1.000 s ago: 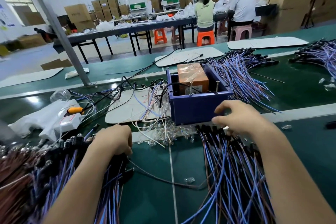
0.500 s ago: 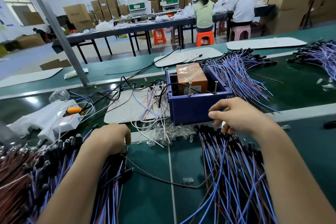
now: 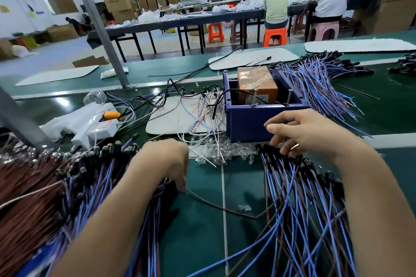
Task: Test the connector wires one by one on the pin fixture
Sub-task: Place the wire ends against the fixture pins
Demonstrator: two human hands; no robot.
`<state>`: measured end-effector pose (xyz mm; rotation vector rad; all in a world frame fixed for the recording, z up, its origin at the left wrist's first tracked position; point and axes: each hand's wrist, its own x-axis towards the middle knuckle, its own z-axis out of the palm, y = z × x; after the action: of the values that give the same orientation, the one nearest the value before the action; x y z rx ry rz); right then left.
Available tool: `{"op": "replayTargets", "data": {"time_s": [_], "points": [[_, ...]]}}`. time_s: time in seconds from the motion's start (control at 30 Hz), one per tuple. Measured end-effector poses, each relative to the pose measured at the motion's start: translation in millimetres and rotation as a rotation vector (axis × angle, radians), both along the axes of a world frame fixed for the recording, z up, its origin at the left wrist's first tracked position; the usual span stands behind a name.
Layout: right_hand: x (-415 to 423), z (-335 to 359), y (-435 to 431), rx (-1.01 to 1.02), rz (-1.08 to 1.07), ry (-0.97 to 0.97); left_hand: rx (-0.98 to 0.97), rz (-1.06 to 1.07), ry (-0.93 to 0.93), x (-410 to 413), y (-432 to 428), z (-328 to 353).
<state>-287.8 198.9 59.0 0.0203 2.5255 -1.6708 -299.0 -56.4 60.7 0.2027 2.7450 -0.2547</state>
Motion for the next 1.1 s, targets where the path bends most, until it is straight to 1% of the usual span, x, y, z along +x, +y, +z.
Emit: {"op": "replayTargets", "data": {"time_s": [0.13,0.23,0.3,0.37,0.43,0.5,0.6,0.7,0.77,0.83,0.9,0.97,1.03,1.1], "points": [[-2,0,-1,-0.023,0.011,-0.018,-0.110,0.006,-0.026,5,11,-9],[-1,1,-1,-0.038,0.024,-0.018,-0.249,-0.035,-0.034,9,11,-16],[1,2,-3,-0.048,0.028,-0.007,-0.316,-0.080,0.004,14,9,-22],[3,5,-3,-0.058,0.038,0.009,-0.306,-0.103,0.070,16,4,-23],[6,9,-4,-0.057,0.050,0.020,-0.215,-0.084,0.096,17,-2,-16],[8,12,-7,-0.066,0.065,0.022,-0.054,-0.032,0.125,15,-4,-3],[11,16,-15,-0.126,0.100,0.008,0.151,0.015,0.270,12,-1,22],[13,21,-32,-0.292,0.159,-0.060,0.236,0.029,0.436,10,2,52],[16,24,-49,-0.425,0.222,-0.155,0.281,-0.012,0.546,10,3,70],[21,26,-68,-0.592,0.298,-0.264,0.440,-0.071,0.609,13,7,82],[25,26,-86,-0.770,0.373,-0.348,0.634,-0.149,0.586,20,14,86],[28,25,-98,-0.884,0.399,-0.385,0.707,-0.226,0.549,24,20,82],[28,23,-103,-0.962,0.356,-0.388,0.749,-0.233,0.565,25,20,73],[27,21,-103,-0.991,0.292,-0.367,0.875,-0.186,0.553,28,14,61]]}}
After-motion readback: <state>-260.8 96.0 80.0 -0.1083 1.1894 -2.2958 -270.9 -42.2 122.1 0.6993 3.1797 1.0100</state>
